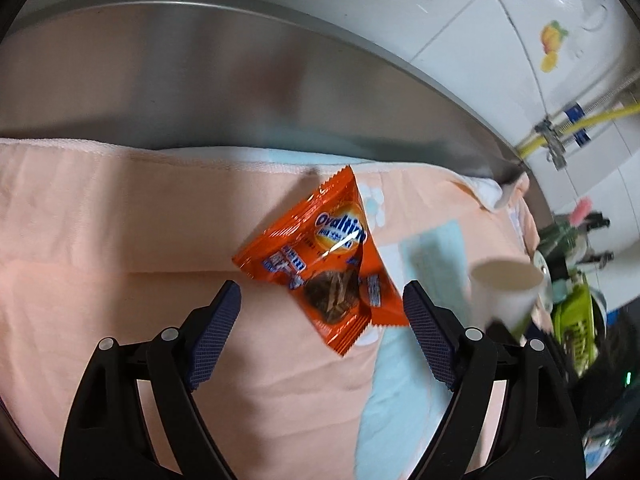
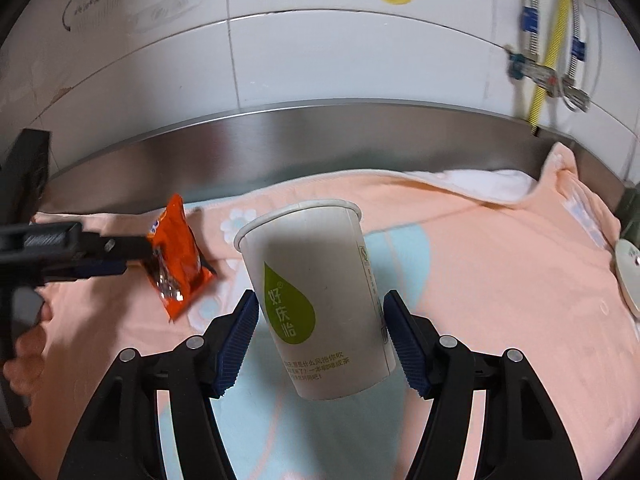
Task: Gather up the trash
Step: 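Grasp the white paper cup with the right tool while the left grasps the orange packet, then carry the cup and packet to the green basket and drop them in with both tools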
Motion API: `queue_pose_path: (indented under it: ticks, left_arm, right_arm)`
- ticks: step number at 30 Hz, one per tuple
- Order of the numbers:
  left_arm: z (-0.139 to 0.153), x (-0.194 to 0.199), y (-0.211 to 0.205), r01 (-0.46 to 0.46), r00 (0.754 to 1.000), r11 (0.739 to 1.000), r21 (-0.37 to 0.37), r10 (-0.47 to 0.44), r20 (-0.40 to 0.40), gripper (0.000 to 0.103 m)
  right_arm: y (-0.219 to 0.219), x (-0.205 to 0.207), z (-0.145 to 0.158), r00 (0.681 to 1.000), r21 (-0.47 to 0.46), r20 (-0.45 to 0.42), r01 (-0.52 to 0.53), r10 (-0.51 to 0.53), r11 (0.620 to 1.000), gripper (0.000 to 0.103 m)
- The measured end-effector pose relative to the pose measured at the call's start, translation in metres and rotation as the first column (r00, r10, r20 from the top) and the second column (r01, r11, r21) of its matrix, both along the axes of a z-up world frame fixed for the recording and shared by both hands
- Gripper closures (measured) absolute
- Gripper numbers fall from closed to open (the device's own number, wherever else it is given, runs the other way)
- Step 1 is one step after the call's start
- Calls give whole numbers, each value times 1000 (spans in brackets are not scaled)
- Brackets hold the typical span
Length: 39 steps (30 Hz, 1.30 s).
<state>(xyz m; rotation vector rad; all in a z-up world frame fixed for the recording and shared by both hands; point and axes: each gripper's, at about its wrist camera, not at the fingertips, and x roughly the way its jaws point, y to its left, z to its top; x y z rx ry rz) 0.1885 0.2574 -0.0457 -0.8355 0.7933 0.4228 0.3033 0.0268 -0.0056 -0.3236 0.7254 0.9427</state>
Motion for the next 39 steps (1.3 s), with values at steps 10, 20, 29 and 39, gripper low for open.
queue_pose_path:
  ticks: [10,20,29,39]
  left_arm:
    - [-16,23,-3,-107,994,991,-78,104,-39,21]
    - [-24,42,-6,-131,989,991,-42,127,-74,34]
    - [-25,36,-7,-75,996,996,-37,73,-49,59]
    - [-5,16,-42,60,998,998,-8,-60,22,67]
  right_arm:
    - [-49,-14,1,998,36,-16,53,-52,998,40]
    - [-107,-21,-5,989,55,-39,143,-141,988,40]
    - [-161,-43,-8,969,66,-39,246,-244,967,40]
    - [-230,-76,-3,929,64,-24,370,-369,927,40]
